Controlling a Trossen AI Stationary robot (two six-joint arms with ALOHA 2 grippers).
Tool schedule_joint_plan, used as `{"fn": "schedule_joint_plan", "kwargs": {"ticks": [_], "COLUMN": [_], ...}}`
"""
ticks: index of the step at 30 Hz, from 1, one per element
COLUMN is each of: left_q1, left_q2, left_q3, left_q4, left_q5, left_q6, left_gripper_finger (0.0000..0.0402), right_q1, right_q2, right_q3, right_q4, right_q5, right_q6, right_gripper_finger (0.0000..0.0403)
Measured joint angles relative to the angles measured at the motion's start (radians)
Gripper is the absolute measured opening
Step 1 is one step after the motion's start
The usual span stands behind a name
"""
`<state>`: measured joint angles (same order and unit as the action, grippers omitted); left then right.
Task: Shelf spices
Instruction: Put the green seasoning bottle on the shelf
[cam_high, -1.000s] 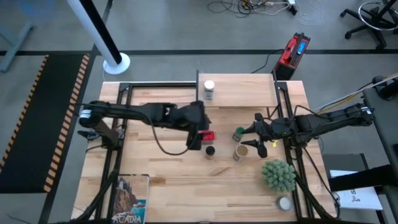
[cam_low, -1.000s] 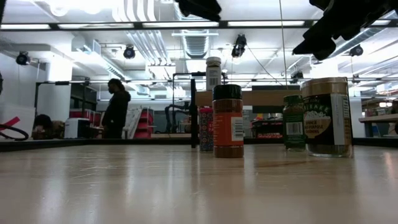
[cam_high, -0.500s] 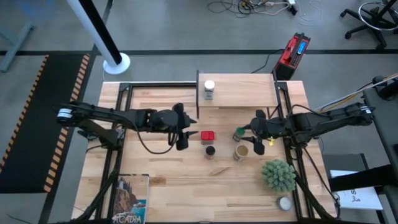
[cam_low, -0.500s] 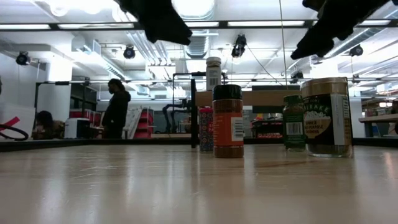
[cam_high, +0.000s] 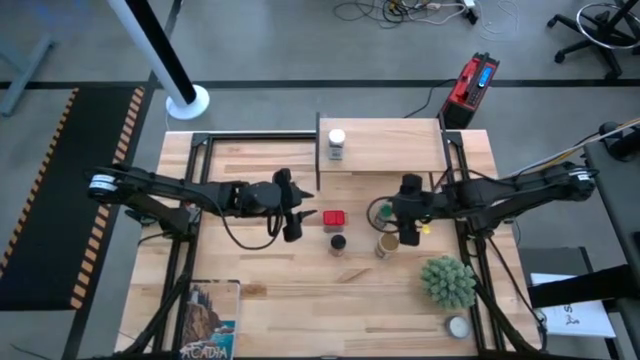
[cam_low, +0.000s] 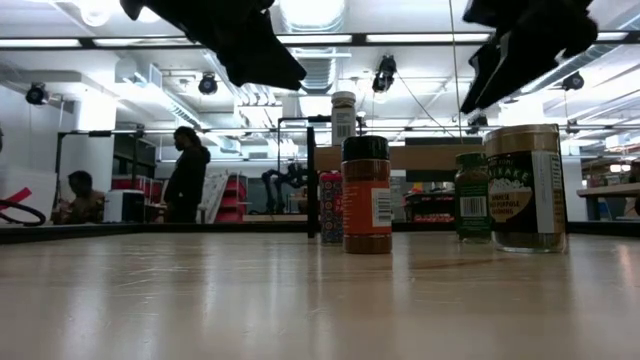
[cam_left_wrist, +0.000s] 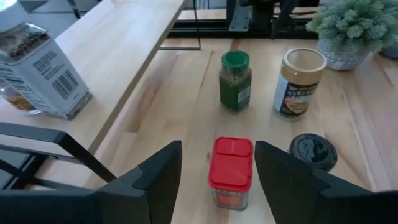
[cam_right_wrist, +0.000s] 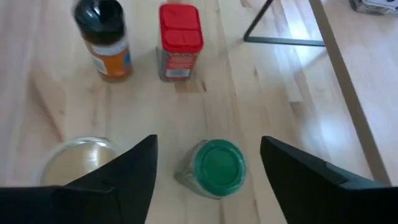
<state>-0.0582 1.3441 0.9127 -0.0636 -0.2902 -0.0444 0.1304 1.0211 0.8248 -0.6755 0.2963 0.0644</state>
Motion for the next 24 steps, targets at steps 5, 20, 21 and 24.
{"fn": "schedule_joint_plan", "kwargs": {"ticks": [5,20,21,24], "left_q1": [0.0,0.0,0.0,0.0], "left_q2": [0.0,0.0,0.0,0.0], "left_q3": [0.0,0.003,0.003,0.003], "left_q4": [0.002,-0.005,-0.006,-0.007], "left_q5": [-0.016,-0.016,-0.016,-0.016], "left_q6": [-0.018,-0.067,-0.068,-0.068], "left_gripper_finger": [0.0192,0.0192,0.0192,0.0192], "right_q1": [-0.03,-0.07,-0.073,-0.089], "right_q2": [0.049,0.185,0.192,0.208], "right_q3": [0.0,-0.005,-0.005,-0.005], "right_q4": [0.0,0.004,0.005,0.011], "right_q5": [0.003,-0.042,-0.042,-0.054], "right_q6": [-0.013,-0.024,-0.024,-0.03], "right_gripper_finger": [0.0287,0.0287,0.0287,0.0287]}}
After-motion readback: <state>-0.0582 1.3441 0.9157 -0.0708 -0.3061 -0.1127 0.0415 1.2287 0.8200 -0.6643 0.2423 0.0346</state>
